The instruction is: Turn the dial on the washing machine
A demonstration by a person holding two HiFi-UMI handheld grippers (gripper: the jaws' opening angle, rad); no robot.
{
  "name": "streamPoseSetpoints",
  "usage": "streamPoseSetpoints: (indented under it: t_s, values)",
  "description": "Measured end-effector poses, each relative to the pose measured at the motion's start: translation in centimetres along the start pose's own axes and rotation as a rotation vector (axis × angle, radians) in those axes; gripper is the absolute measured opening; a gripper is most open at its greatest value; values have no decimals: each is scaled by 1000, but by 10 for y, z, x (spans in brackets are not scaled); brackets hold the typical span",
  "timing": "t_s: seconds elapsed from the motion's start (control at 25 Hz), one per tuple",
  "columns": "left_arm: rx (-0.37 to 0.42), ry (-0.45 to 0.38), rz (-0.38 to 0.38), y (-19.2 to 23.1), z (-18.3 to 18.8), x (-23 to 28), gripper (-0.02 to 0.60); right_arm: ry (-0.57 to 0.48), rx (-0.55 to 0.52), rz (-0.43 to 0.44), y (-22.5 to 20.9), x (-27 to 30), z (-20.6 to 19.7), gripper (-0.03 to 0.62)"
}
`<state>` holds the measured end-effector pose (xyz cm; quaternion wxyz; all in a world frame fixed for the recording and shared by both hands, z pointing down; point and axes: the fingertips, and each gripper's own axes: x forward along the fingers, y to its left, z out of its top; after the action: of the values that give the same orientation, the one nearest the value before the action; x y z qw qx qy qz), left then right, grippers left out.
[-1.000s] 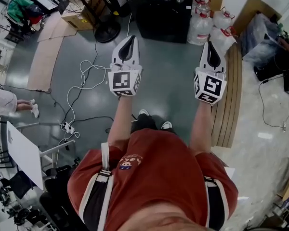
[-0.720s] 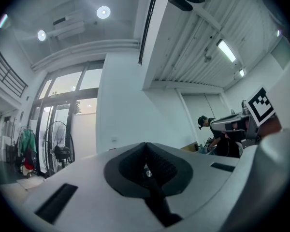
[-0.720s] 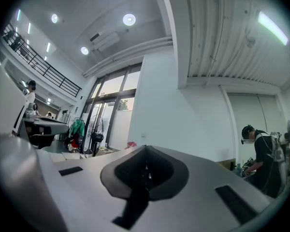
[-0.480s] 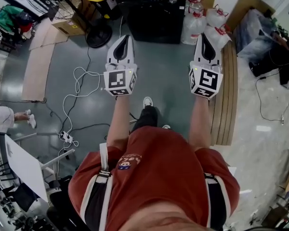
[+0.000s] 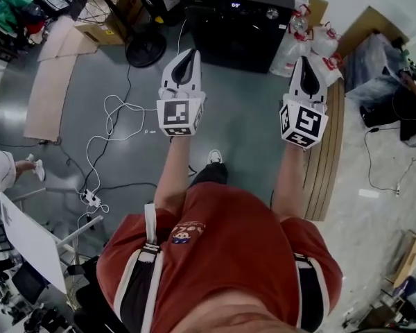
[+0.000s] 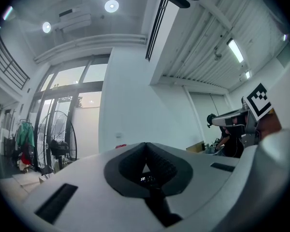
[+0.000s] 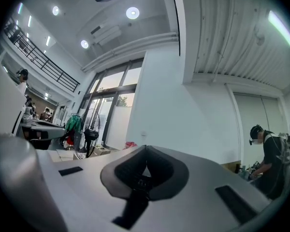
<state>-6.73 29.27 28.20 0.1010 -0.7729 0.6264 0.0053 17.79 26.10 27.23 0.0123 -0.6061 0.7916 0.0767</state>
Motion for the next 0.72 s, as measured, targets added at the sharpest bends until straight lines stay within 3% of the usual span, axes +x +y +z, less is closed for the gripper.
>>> streamPoseSetpoints:
  t_s: [0.4,0.72]
  values:
    - [-5,-1,-34,95,-36,76,9,48,-24,-20,54,112,-15,9]
    - [-17,-25,-51,122,-44,114,9,67,-46,-43,67,152,-24,12]
